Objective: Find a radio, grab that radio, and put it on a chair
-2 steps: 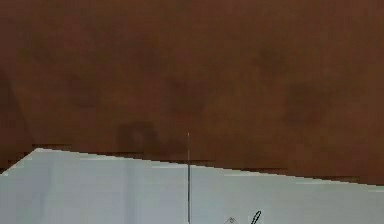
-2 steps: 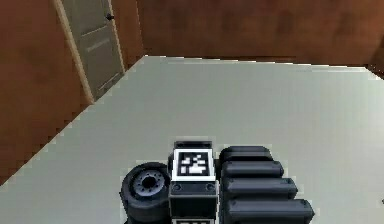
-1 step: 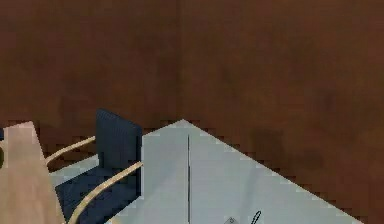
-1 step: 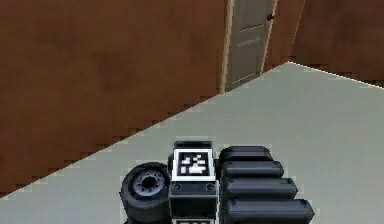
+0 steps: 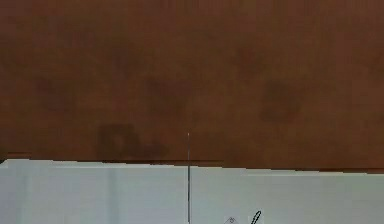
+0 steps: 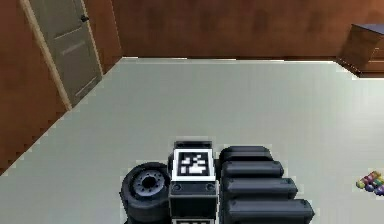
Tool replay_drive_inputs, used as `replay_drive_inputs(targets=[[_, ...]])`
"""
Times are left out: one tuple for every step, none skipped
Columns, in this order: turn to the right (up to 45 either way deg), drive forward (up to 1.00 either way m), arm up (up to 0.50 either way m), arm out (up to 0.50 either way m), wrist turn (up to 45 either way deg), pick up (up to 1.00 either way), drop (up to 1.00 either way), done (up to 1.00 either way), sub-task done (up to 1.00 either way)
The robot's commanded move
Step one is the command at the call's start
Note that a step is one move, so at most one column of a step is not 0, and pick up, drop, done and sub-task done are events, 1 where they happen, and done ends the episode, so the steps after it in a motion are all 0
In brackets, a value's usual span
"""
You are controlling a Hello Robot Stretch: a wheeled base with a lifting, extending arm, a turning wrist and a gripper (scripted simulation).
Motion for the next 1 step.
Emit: replay_drive_inputs(targets=[[45.0, 0.0, 0.0, 0.0, 0.0, 0.0, 0.0, 0.0, 0.0]])
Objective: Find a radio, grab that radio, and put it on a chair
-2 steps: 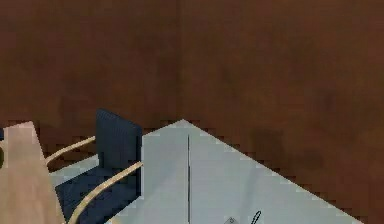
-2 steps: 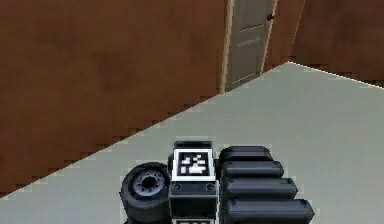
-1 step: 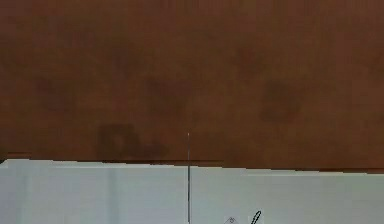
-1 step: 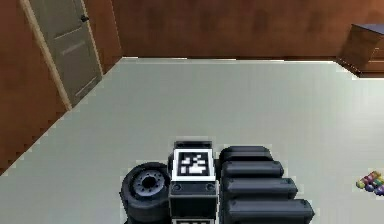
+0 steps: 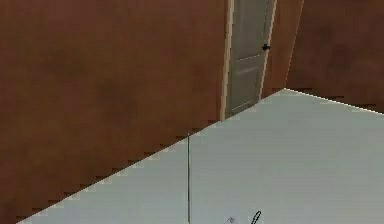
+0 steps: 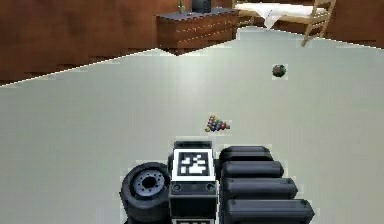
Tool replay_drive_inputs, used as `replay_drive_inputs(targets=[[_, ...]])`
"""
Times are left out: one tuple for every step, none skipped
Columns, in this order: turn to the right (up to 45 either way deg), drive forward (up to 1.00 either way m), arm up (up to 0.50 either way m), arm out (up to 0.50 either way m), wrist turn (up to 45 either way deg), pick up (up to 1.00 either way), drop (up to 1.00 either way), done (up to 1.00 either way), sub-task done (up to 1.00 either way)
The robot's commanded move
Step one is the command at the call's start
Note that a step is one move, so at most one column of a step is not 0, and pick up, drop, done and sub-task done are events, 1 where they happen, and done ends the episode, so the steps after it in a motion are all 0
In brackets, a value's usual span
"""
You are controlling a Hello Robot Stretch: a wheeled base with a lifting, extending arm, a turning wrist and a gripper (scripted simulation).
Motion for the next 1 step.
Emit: replay_drive_inputs(targets=[[45.0, 0.0, 0.0, 0.0, 0.0, 0.0, 0.0, 0.0, 0.0]])
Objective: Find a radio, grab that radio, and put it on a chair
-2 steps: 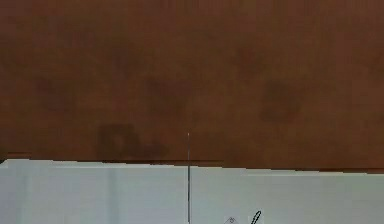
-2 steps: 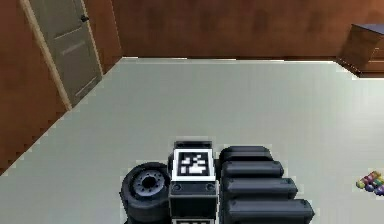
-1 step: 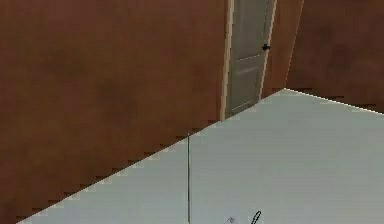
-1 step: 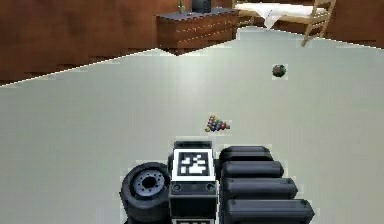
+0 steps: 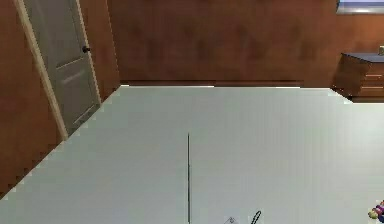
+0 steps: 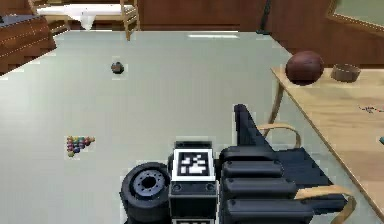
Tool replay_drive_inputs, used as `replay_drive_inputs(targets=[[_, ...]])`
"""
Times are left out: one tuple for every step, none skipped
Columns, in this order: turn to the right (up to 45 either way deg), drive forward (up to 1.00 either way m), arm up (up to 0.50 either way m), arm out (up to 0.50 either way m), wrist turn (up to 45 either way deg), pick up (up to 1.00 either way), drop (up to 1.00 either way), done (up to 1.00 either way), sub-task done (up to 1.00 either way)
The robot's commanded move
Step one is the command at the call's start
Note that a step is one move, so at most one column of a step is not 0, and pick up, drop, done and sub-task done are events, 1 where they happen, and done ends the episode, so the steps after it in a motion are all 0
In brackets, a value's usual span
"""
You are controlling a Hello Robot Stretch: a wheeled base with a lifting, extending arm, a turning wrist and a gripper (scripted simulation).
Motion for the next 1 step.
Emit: replay_drive_inputs(targets=[[45.0, 0.0, 0.0, 0.0, 0.0, 0.0, 0.0, 0.0, 0.0]])
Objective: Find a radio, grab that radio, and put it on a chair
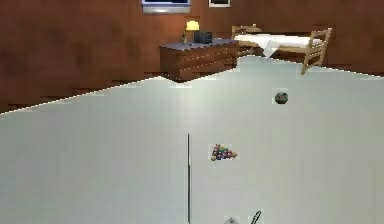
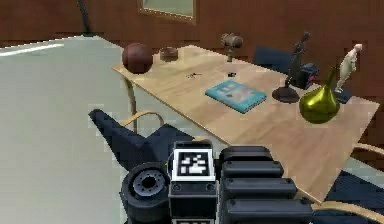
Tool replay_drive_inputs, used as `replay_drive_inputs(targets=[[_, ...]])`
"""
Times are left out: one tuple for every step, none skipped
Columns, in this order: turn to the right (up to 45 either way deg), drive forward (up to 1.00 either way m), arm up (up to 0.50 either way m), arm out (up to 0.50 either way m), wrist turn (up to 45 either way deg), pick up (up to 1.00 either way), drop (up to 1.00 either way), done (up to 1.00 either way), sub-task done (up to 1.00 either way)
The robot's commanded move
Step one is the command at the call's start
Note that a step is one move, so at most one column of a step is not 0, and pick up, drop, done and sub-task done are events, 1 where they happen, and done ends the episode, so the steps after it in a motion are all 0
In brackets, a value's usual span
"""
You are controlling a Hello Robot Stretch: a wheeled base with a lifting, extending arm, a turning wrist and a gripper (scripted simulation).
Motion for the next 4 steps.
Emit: replay_drive_inputs(targets=[[45.0, 0.0, 0.0, 0.0, 0.0, 0.0, 0.0, 0.0, 0.0], [12.0, 0.0, 0.0, 0.0, 0.0, 0.0, 0.0, 0.0, 0.0], [0.0, 0.25, 0.0, 0.0, 0.0, 0.0, 0.0, 0.0, 0.0], [27.0, 0.0, 0.0, 0.0, 0.0, 0.0, 0.0, 0.0, 0.0]])
